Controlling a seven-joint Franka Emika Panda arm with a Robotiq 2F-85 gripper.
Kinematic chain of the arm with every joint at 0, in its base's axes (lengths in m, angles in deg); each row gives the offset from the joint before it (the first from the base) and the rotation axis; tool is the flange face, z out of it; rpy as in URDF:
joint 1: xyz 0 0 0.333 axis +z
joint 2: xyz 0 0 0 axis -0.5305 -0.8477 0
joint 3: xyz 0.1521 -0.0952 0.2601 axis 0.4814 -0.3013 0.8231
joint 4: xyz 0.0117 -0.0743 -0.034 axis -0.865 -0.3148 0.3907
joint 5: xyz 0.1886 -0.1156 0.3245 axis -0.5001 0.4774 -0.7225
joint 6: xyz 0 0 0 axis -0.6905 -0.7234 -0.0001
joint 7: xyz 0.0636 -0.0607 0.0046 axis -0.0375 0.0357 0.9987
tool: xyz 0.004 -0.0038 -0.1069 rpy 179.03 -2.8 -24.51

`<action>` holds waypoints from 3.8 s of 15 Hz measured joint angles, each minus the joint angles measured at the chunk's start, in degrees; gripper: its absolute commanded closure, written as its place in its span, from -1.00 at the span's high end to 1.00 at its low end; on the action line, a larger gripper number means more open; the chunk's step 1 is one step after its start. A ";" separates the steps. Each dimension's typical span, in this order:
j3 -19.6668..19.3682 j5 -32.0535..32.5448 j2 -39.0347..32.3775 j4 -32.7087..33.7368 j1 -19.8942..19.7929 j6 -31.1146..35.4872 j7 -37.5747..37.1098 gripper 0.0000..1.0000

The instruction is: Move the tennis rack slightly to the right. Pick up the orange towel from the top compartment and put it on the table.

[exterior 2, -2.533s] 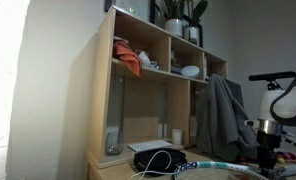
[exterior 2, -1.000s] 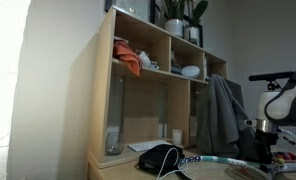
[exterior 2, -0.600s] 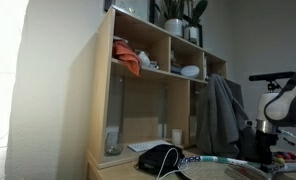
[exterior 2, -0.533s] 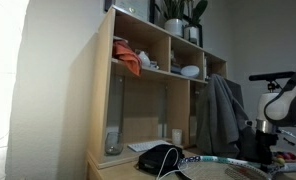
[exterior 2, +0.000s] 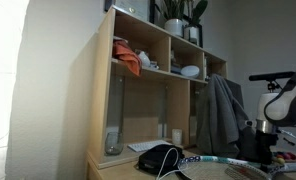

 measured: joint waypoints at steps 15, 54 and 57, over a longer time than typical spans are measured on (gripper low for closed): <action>2.27 0.37 2.00 -4.72 -2.74 9.03 0.24 1.00; -15.59 14.03 22.20 -37.94 23.95 38.24 -10.05 1.00; -19.62 9.63 24.84 -40.81 31.26 38.19 -5.54 1.00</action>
